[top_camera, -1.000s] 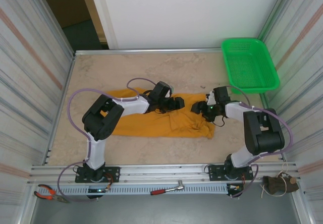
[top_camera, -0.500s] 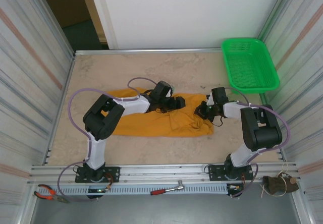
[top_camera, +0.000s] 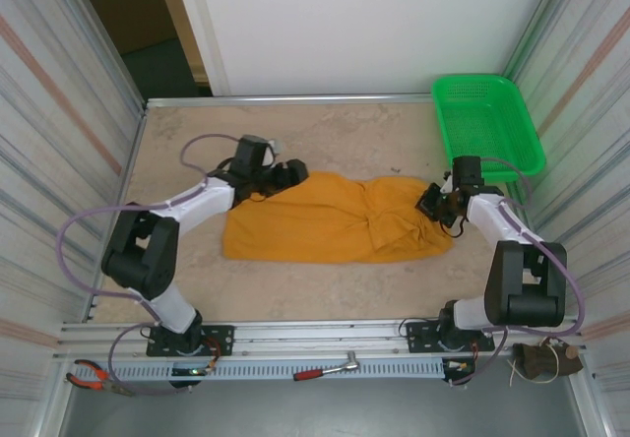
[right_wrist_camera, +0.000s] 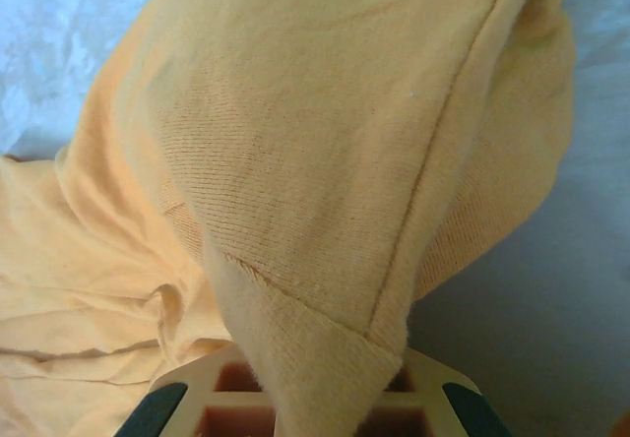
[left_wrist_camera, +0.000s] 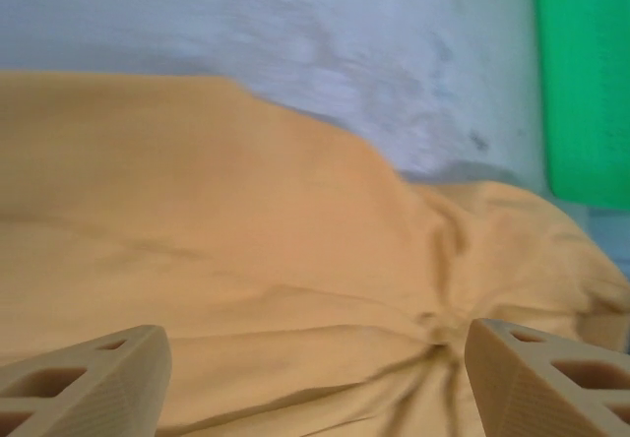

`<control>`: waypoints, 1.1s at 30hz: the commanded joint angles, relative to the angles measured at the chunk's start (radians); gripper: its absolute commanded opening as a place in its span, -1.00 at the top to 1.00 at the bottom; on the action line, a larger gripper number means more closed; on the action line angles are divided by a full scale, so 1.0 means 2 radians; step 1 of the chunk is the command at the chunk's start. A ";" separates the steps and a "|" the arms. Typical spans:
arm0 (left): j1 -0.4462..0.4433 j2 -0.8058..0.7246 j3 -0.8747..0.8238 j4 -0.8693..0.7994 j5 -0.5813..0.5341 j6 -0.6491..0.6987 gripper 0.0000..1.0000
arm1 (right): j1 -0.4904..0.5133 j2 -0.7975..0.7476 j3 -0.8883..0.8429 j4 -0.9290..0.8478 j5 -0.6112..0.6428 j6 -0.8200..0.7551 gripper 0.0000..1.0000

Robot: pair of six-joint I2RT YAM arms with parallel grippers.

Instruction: Fold the inside-out t-shirt

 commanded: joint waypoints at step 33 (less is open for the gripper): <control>0.107 -0.041 0.024 -0.096 0.077 0.037 -0.61 | 0.312 0.014 0.264 -0.208 0.239 0.136 1.00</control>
